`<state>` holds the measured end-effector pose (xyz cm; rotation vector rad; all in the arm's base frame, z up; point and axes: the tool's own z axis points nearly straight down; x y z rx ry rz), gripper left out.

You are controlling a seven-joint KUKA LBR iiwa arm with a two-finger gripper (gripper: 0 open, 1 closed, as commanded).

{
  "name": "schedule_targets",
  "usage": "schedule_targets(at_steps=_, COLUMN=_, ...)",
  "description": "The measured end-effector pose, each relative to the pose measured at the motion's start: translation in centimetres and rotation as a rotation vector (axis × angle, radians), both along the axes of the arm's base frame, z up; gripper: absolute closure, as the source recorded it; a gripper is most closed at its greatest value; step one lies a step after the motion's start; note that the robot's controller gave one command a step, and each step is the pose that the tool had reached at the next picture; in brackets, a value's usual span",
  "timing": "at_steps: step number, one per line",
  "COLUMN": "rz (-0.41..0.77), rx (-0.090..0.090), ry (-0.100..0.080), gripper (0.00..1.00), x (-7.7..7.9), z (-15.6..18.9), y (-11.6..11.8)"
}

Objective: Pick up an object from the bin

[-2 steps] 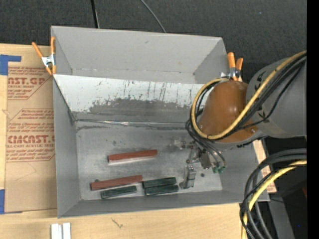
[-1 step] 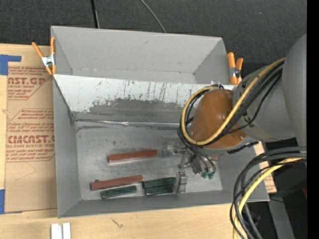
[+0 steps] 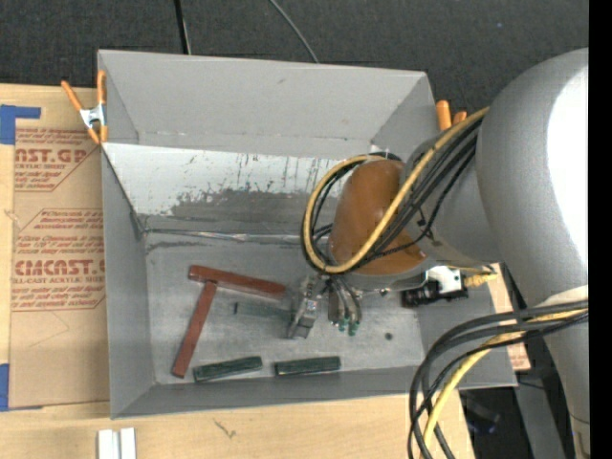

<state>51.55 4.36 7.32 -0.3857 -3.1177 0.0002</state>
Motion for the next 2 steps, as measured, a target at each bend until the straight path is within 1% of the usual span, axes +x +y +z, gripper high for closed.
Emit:
schedule_targets(at_steps=1, rz=0.000, rx=0.000, ry=0.000, gripper=1.00, x=0.0, z=0.0, y=0.0)
schedule_targets(at_steps=2, rz=0.035, rx=0.000, ry=-0.010, gripper=1.00, x=1.4, z=18.9, y=-2.1)
